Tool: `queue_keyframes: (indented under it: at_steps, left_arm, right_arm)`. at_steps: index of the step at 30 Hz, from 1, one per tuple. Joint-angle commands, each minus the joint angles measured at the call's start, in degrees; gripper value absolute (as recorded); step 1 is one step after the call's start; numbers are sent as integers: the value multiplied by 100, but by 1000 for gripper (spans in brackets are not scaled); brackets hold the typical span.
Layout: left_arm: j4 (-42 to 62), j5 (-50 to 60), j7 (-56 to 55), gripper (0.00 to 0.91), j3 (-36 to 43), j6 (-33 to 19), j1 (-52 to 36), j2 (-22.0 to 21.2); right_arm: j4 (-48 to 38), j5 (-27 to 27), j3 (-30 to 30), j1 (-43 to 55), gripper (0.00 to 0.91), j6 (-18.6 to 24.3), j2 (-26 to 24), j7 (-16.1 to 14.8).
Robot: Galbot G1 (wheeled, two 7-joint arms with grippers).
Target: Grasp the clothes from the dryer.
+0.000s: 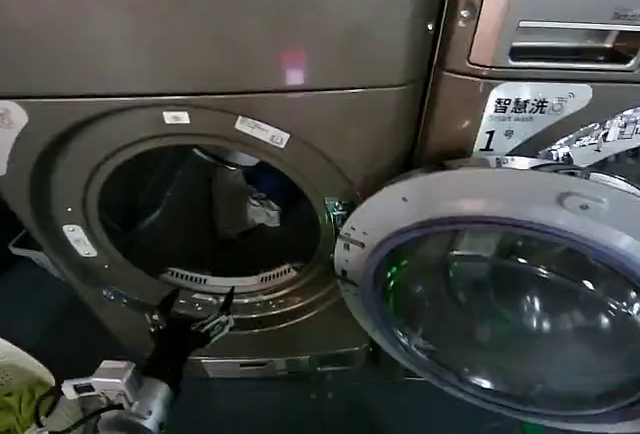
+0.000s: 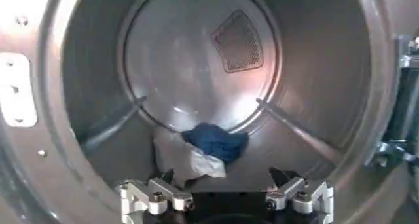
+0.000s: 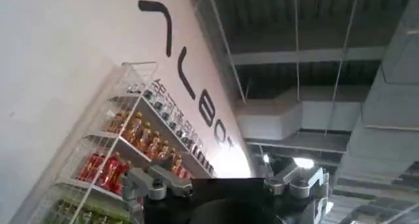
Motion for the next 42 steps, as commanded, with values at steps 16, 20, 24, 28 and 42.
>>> queue_keyframes:
  at_steps: [16,20,24,28,42]
  left_arm:
    - [-6,7,7,907,34,17,-1,20]
    - [-4,8,7,907,33,17,5,25]
    - [2,11,7,907,41,17,-2,23]
    - [11,14,8,907,41,19,-5,15]
    - [35,22,10,907,47,16,-23,-6]
  right_arm:
    - [-70,-4,52,-11,907,13,-8,9]
    - [-111,-12,70,-10,907,16,-25,12]
    - [-104,-13,62,-4,907,18,-20,12]
    - [-131,-18,76,-3,907,24,-31,12]
    - [-127,-25,48,-4,907,100,-19,48]
